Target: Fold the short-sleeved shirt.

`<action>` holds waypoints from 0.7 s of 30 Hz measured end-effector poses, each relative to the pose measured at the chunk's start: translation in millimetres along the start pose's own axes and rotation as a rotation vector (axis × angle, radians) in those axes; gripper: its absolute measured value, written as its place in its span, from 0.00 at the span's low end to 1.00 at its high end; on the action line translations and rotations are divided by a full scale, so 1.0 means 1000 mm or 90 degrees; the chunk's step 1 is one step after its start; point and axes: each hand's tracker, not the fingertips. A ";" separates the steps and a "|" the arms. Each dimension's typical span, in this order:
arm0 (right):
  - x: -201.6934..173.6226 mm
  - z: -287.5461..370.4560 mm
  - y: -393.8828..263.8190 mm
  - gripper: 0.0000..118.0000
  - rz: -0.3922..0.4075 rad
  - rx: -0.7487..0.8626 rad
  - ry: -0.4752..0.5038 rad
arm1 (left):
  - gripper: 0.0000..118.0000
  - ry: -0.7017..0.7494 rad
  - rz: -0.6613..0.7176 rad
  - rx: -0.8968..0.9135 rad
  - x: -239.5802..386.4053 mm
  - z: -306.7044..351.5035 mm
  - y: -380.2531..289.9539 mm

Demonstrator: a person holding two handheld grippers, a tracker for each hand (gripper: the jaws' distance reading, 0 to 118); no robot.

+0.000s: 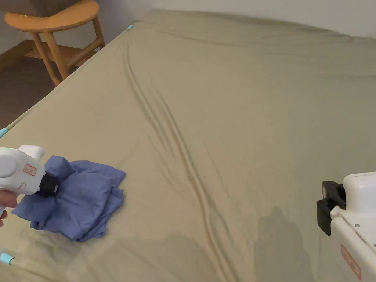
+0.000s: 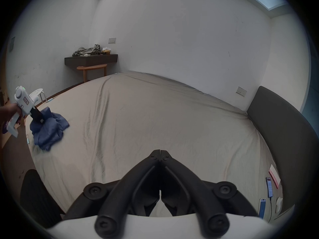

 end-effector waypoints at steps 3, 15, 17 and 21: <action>0.002 -0.001 0.001 0.00 -0.002 -0.013 0.000 | 0.28 0.061 -0.035 -0.004 -0.011 -0.010 0.012; 0.062 0.024 0.022 0.00 -0.022 0.038 -0.063 | 0.88 0.214 -0.037 0.503 0.111 0.147 0.035; 0.072 0.037 0.031 0.00 -0.022 0.068 -0.081 | 0.88 0.132 -0.032 0.563 0.142 0.186 0.034; 0.094 0.068 0.047 0.00 -0.033 0.133 -0.114 | 0.88 0.023 0.015 0.702 0.203 0.252 0.017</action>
